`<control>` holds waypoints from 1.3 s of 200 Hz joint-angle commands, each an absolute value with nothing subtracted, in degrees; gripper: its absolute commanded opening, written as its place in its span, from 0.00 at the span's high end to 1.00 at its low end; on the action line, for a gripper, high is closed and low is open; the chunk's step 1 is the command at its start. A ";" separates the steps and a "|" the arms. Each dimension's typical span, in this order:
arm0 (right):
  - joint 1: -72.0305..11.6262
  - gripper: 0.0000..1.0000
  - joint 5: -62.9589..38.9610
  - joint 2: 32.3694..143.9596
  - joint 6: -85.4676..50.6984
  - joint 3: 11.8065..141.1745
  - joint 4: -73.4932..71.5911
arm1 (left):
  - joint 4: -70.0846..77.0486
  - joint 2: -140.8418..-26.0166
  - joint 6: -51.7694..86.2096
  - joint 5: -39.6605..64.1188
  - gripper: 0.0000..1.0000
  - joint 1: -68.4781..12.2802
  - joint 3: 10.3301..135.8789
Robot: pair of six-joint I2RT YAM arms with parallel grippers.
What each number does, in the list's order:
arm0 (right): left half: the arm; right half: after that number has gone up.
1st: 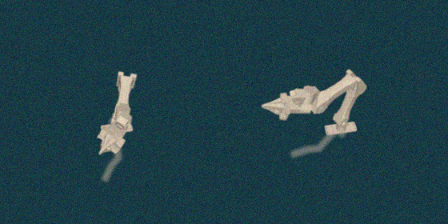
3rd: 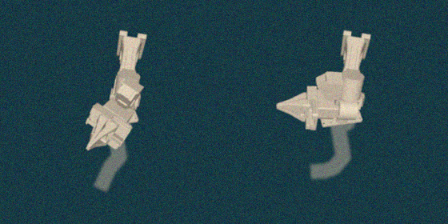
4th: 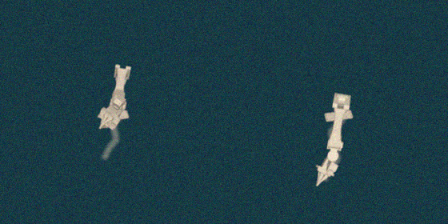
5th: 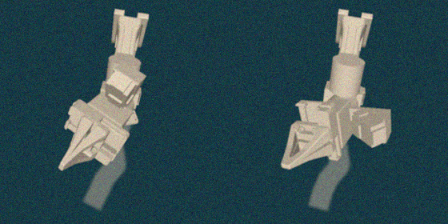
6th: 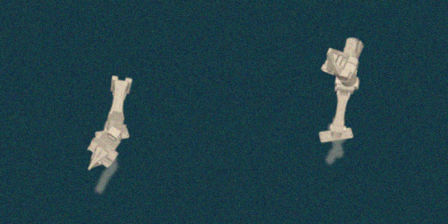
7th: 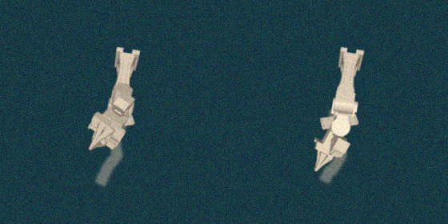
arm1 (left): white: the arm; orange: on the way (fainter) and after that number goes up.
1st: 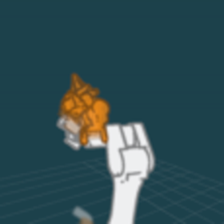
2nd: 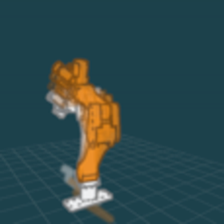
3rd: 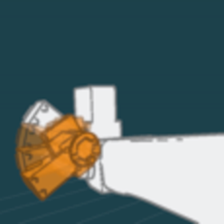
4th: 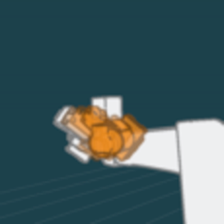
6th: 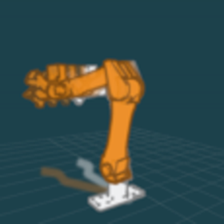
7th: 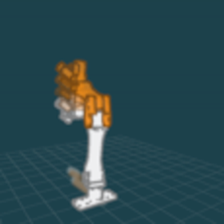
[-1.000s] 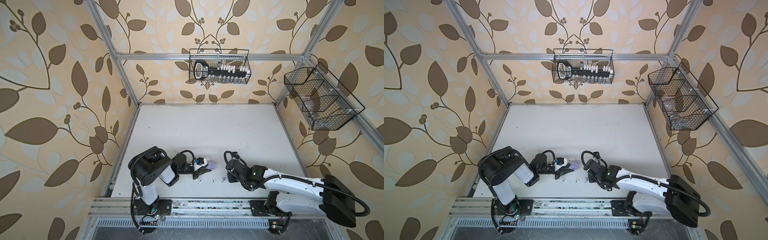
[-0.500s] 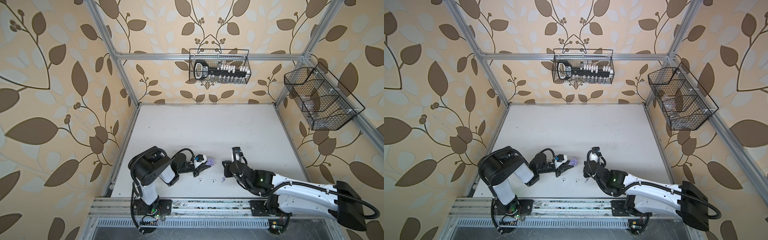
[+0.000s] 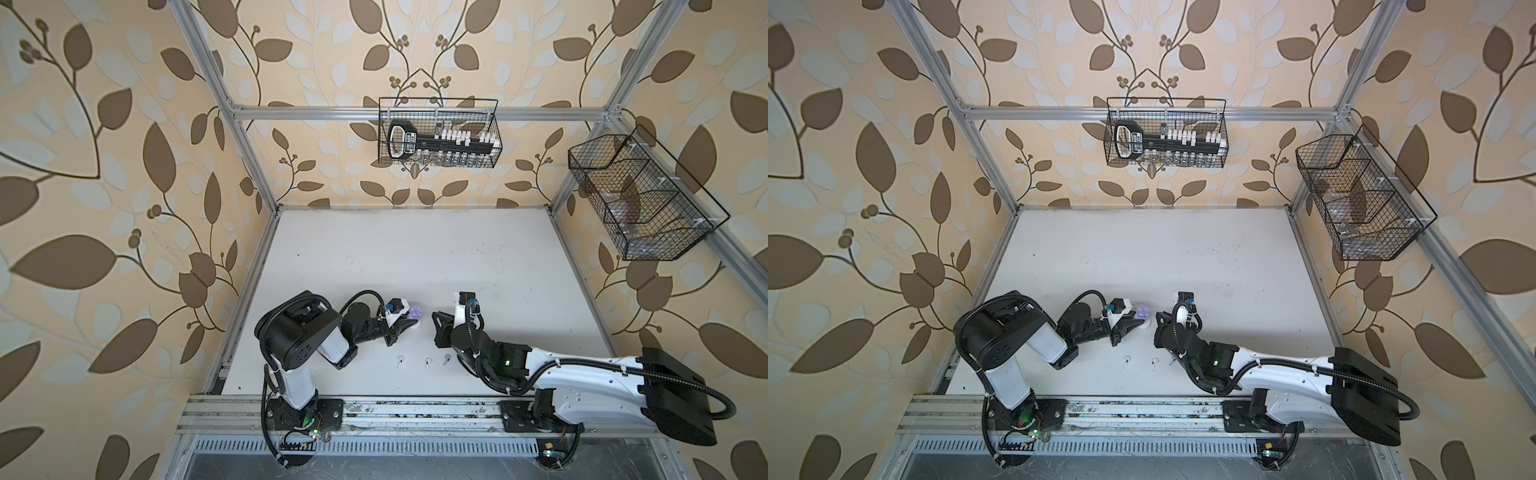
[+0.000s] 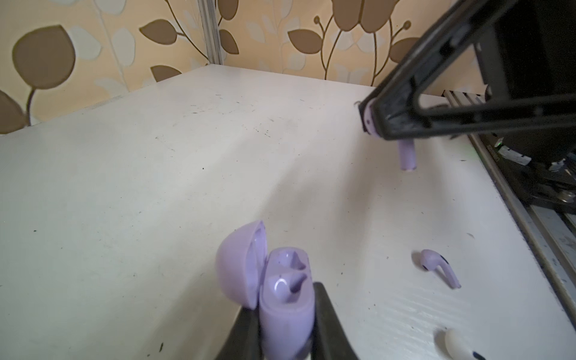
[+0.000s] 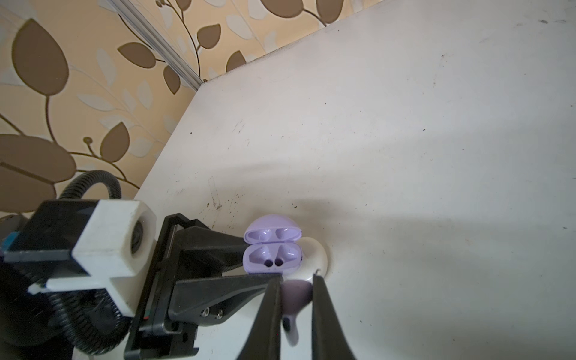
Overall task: Insert wireless bluetooth earbuds into charging case
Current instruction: Pick up the wireless bluetooth earbud from the bottom-center of the table, then insert the wireless bluetooth earbud into the charging case.
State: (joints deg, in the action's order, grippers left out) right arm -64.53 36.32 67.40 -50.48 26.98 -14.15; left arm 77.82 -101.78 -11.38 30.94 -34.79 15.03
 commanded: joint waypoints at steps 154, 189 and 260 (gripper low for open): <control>-60.23 0.88 33.21 83.70 -49.49 29.84 -34.47 | 81.50 -100.67 -9.76 29.52 0.87 -33.22 16.33; -60.16 0.88 32.31 85.78 -49.51 31.26 -35.45 | 81.53 -100.63 -9.75 29.44 0.87 -33.22 16.35; -59.07 0.89 31.12 88.48 -49.67 32.43 -36.39 | 81.51 -100.44 -9.95 30.15 0.87 -33.30 16.09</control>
